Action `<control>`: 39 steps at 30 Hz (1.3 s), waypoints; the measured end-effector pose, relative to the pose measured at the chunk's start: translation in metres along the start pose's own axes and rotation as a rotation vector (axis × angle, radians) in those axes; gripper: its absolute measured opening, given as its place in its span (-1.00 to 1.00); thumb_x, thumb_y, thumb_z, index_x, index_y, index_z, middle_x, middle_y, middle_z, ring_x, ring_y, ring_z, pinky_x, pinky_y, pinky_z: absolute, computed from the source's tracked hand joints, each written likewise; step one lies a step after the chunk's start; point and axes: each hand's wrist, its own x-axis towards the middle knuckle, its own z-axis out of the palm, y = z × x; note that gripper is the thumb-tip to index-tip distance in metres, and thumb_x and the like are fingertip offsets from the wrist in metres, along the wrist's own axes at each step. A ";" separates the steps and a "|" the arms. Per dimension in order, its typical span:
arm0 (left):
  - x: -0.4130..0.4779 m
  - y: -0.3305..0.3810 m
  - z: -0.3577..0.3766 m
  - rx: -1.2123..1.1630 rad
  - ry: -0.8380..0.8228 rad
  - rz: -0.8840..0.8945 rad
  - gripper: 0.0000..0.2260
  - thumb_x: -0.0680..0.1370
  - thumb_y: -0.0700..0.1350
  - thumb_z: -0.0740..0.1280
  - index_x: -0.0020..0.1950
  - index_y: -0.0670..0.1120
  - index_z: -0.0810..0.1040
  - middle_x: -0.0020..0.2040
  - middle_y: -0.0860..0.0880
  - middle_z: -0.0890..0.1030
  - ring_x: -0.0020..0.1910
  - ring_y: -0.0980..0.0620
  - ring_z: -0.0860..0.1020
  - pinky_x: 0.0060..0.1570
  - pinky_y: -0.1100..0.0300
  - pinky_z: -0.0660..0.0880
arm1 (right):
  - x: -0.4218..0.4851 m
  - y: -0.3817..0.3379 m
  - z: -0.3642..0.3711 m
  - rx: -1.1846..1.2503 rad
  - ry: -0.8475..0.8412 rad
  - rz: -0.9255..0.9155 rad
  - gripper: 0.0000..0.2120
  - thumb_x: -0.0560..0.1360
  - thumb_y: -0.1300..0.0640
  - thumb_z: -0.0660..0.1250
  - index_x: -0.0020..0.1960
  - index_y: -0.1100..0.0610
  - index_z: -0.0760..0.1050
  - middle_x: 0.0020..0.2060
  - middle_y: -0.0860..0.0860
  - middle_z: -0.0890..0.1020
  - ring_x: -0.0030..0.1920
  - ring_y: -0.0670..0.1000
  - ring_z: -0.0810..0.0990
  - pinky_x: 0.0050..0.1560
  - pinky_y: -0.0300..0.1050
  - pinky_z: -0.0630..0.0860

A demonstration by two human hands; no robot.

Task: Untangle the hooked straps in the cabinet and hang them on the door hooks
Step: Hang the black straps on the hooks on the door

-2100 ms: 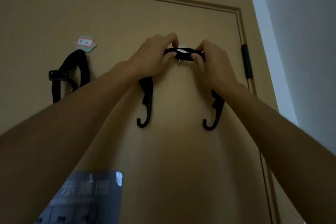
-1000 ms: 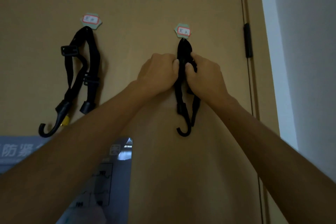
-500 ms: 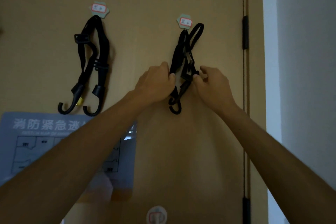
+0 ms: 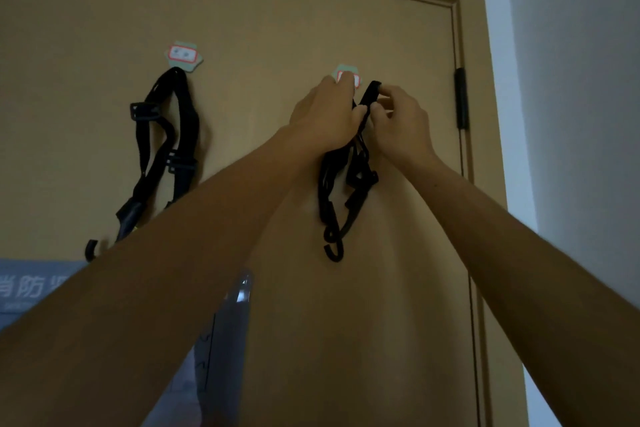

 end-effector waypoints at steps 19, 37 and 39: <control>0.034 -0.024 0.013 0.000 0.104 -0.043 -0.77 0.56 -0.17 0.13 0.16 -0.25 0.40 0.21 -0.29 0.47 0.16 -0.28 0.43 -0.16 0.15 0.20 | 0.033 0.021 0.029 0.010 0.115 -0.162 -0.79 0.41 0.35 0.24 0.01 0.23 0.53 -0.15 -0.03 0.56 -0.16 -0.07 0.49 -0.16 -0.35 0.41; 0.033 -0.028 0.007 -0.028 -0.158 -0.030 -0.90 0.49 -0.30 0.21 -0.14 -0.15 0.48 -0.18 -0.21 0.61 -0.61 0.16 0.55 -0.52 0.29 0.51 | 0.038 0.017 0.026 -0.219 -0.009 -0.156 -0.78 0.33 0.29 0.26 -0.12 0.26 0.65 -0.18 0.19 0.67 -0.14 0.15 0.60 -0.13 -0.03 0.53; 0.029 -0.027 0.010 -0.141 -0.151 -0.069 -0.90 0.50 -0.31 0.19 -0.12 -0.18 0.47 -0.13 -0.27 0.61 -0.64 0.16 0.53 -0.64 0.31 0.47 | 0.033 0.017 0.027 -0.187 -0.012 -0.141 -0.79 0.33 0.28 0.27 -0.13 0.28 0.64 -0.20 0.21 0.66 -0.16 0.16 0.61 -0.13 0.03 0.55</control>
